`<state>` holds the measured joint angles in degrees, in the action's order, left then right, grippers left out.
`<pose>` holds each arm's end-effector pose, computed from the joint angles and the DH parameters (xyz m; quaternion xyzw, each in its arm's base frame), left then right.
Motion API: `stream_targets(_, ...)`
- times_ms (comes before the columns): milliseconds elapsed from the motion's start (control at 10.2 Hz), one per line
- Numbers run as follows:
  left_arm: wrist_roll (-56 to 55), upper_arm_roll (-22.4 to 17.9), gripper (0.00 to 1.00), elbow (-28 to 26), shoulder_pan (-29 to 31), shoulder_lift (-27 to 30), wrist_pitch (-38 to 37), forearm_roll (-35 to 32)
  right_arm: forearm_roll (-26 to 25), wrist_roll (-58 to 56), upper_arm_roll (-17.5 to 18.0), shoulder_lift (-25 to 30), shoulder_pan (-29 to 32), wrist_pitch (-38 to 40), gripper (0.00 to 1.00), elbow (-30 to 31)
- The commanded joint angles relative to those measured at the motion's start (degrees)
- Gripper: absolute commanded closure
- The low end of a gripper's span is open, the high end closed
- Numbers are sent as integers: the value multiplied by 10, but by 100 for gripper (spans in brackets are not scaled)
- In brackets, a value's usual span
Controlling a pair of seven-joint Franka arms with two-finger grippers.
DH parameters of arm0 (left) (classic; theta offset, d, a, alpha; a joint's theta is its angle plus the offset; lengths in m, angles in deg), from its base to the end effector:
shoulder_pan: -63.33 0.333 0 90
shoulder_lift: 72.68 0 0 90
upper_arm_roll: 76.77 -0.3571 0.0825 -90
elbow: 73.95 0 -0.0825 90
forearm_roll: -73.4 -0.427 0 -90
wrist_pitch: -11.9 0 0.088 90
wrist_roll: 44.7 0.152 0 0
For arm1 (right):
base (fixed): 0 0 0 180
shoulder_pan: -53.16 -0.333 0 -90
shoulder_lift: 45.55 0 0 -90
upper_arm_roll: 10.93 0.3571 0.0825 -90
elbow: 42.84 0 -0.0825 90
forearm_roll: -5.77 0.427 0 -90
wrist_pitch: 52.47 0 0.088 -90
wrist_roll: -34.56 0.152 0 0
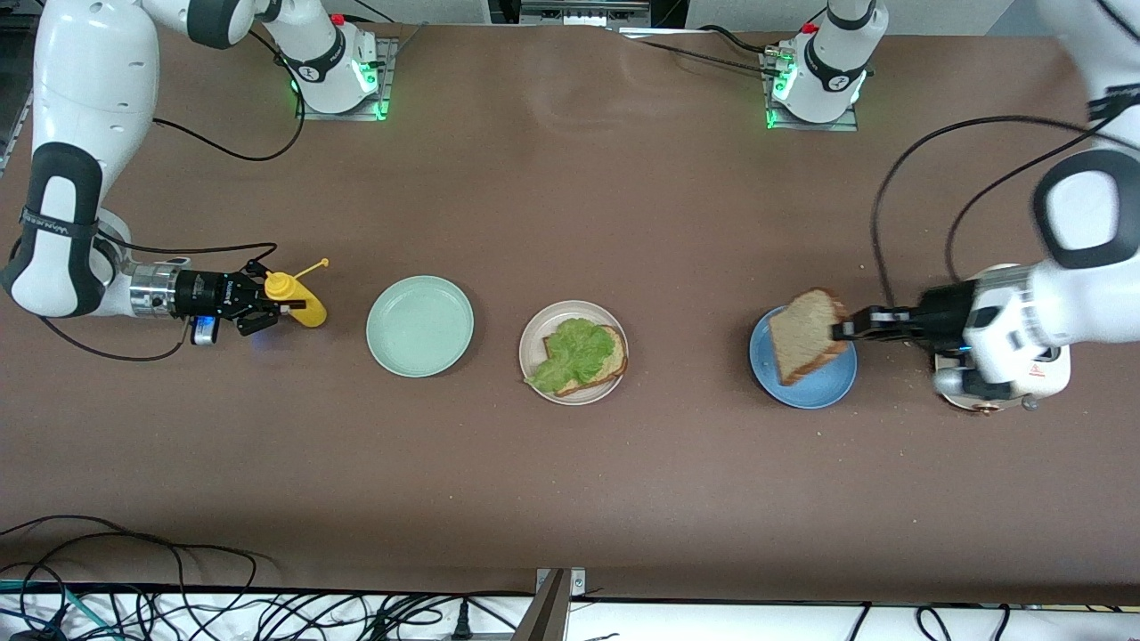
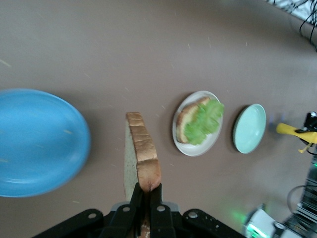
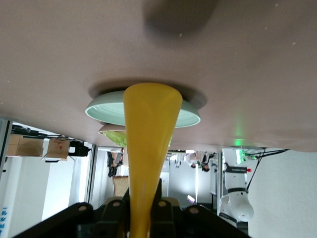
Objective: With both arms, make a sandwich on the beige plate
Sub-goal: 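Carry the toast with the left gripper while the right gripper releases the mustard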
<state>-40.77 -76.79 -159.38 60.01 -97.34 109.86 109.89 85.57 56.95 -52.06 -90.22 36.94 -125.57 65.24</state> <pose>0.7108 -0.1234 0.4123 0.9473 0.0162 -0.0987 0.3042 0.5957 -0.0664 0.1540 -0.6072 0.5359 0.4120 0.4177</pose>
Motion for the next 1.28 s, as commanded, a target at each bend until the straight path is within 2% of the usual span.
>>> stream_targets(0, -29, 60, 100, 18, -2, -64, -6, 51, 9, -22, 24, -26, 34, 21, 85, -28)
stream_targets(197, -25, 89, 100, 40, -3, -114, -4, 151, 10, -17, 25, -33, 34, 20, 74, -30)
stream_targets(295, -27, 103, 100, 58, -3, -132, -4, 198, 10, -16, 25, -38, 33, 16, 74, -30)
stream_targets(492, -22, 106, 100, 65, -16, -145, -4, 296, 11, -21, 25, -46, 33, 15, 71, -37)
stream_targets(590, -21, 106, 100, 73, -24, -157, 2, 312, 11, -24, 25, -47, 33, 15, 64, -37)
stream_targets(688, -16, 106, 100, 87, -40, -178, 21, 326, 11, -26, 25, -46, 32, 15, 51, -38)
stream_targets(787, 24, 106, 100, 90, -54, -192, 52, 335, 8, -27, 24, -44, 29, 17, 30, -40)
stream_targets(885, 69, 106, 100, 91, -61, -206, 63, 336, 3, -35, 23, -39, 26, 18, 2, -45)
stream_targets(1082, 120, 106, 100, 91, -69, -225, 67, 336, -39, -43, 19, -30, 27, 22, 0, -90)
stream_targets(1180, 125, 106, 100, 91, -70, -231, 79, 342, -44, -39, 5, -18, 25, 22, 0, -93)
